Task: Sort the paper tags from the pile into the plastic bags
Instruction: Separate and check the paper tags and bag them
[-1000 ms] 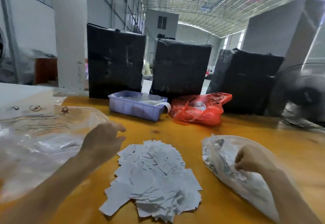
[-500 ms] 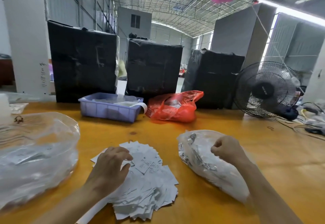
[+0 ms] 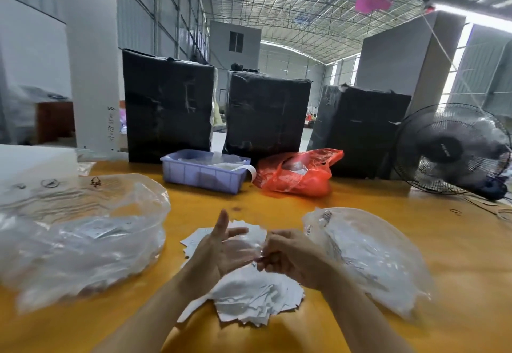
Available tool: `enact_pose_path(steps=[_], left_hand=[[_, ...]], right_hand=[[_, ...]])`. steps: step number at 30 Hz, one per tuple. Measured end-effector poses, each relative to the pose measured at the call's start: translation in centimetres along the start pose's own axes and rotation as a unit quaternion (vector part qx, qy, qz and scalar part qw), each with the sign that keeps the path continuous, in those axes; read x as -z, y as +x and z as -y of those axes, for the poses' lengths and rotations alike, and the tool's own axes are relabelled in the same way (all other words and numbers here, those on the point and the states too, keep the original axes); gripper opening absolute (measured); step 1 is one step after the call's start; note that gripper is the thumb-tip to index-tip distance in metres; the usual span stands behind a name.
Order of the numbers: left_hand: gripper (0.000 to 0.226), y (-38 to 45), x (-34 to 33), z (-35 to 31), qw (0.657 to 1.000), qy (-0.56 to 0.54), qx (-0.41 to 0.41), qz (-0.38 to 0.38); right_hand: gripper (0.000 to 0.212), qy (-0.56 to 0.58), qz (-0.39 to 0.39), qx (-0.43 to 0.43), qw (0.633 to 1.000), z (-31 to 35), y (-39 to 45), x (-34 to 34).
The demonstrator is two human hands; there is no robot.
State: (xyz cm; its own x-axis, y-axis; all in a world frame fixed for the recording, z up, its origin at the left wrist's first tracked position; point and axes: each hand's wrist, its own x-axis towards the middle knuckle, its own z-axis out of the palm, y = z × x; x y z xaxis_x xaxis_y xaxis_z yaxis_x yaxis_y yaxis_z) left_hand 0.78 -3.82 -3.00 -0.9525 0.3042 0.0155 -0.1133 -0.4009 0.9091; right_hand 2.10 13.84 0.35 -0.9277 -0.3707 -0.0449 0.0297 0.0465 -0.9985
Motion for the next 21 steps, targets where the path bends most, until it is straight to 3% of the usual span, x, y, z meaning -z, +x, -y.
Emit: enact_pose_path(steps=[3, 6, 9, 14, 21], left_hand=[[0.1, -0.6, 0.2, -0.2, 0.996, 0.077, -0.002, 0.035], [0.065, -0.4, 0.5, 0.2, 0.988, 0.149, -0.042, -0.027], [0.037, -0.1, 0.9, 0.6, 0.987, 0.137, -0.049, -0.062], [0.033, 0.1, 0.7, 1.1, 0.985, 0.132, -0.069, -0.083], [0.026, 0.2, 0.6, 1.7, 0.982, 0.144, -0.094, -0.081]], right_hand=[[0.029, -0.009, 0.007, -0.007, 1.0, -0.8, 0.6, -1.1], [0.021, -0.032, 0.005, -0.016, 0.999, -1.2, 0.7, -1.3], [0.019, -0.03, -0.042, -0.01, 0.999, -1.7, 0.6, -1.4], [0.02, -0.041, -0.175, 0.06, 0.982, -2.9, 0.8, -1.8], [0.016, -0.053, -0.166, 0.099, 0.98, -3.5, 0.6, -2.1]])
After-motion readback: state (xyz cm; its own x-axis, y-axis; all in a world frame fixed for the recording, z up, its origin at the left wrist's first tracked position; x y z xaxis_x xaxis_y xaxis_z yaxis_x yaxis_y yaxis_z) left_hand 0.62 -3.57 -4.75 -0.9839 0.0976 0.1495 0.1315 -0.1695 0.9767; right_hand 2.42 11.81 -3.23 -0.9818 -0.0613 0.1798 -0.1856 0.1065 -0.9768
